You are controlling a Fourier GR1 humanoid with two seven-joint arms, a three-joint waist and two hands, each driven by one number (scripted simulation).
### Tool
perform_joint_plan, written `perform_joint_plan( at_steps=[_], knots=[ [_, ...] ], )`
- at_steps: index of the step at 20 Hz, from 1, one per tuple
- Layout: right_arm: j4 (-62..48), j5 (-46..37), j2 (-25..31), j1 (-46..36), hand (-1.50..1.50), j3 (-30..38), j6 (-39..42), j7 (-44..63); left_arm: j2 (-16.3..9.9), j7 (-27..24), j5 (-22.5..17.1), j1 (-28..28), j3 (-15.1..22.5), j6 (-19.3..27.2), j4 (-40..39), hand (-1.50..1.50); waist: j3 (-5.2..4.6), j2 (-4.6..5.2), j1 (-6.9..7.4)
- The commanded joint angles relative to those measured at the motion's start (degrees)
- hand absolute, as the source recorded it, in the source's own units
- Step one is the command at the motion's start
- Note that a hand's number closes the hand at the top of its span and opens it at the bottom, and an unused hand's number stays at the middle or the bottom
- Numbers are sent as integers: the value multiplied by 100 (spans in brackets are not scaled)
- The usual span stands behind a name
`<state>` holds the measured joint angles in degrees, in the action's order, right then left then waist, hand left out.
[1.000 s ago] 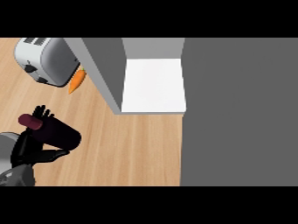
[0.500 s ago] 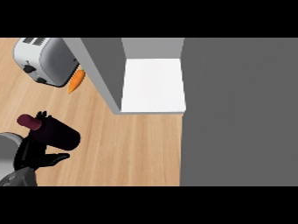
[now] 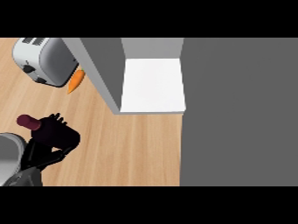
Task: Pick up the wine, place it into the cabinet and close the cabinet
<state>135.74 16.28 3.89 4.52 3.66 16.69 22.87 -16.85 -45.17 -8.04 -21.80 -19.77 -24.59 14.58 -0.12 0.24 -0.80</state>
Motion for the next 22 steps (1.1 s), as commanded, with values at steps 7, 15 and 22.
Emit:
perform_joint_plan(
  at_steps=[7, 15, 22],
  knots=[
    [-229, -47, -58, 109, -150, 6, 190, -325, -215, -500, 103, -38, 71, -730, -380, 150, -7, 23, -47],
    [219, 4, 24, -51, -150, 29, -110, 238, 752, -1387, 369, 751, 463, 42, 131, 150, 2, -21, 51],
    [62, -88, -3, 64, -150, 98, -29, 27, 1211, -1448, 258, 1764, 697, 182, 1103, 150, 16, -48, 129]
  ],
)
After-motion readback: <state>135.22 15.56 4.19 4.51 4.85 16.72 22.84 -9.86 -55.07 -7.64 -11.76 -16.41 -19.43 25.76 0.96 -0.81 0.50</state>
